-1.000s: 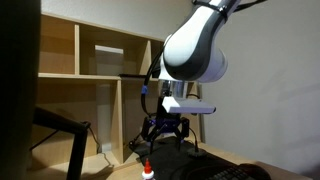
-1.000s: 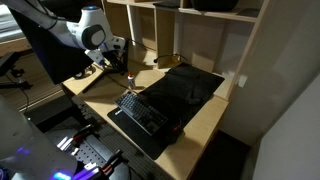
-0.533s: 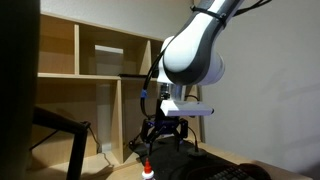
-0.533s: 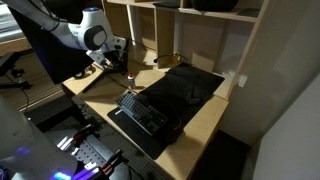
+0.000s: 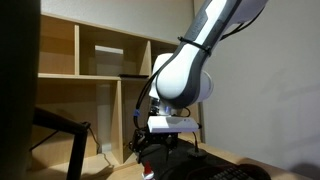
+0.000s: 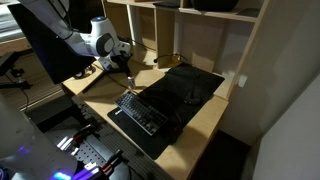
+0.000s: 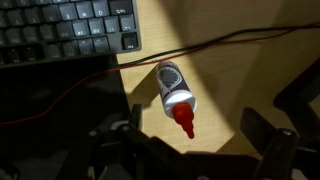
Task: Move the white bottle to the middle shelf
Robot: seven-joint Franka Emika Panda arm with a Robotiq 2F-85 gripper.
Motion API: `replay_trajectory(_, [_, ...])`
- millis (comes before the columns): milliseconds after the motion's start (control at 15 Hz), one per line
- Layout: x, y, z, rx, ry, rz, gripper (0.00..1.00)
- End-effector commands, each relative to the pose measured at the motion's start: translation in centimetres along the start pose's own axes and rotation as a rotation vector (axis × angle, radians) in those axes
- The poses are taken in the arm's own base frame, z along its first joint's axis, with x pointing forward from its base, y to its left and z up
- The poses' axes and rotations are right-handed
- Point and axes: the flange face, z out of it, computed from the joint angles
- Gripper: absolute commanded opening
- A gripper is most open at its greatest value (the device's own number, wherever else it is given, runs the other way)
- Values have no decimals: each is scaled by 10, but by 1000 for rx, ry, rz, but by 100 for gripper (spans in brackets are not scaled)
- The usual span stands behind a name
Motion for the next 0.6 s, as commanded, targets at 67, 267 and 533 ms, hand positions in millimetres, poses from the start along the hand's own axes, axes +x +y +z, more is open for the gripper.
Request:
replay_trajectory(67, [4,-2,1,3,2,7,100])
replay_trajectory(267, [12,1,21,-17,-15,8,100])
replay_trajectory(533, [25,-2,45,12,23,32,100])
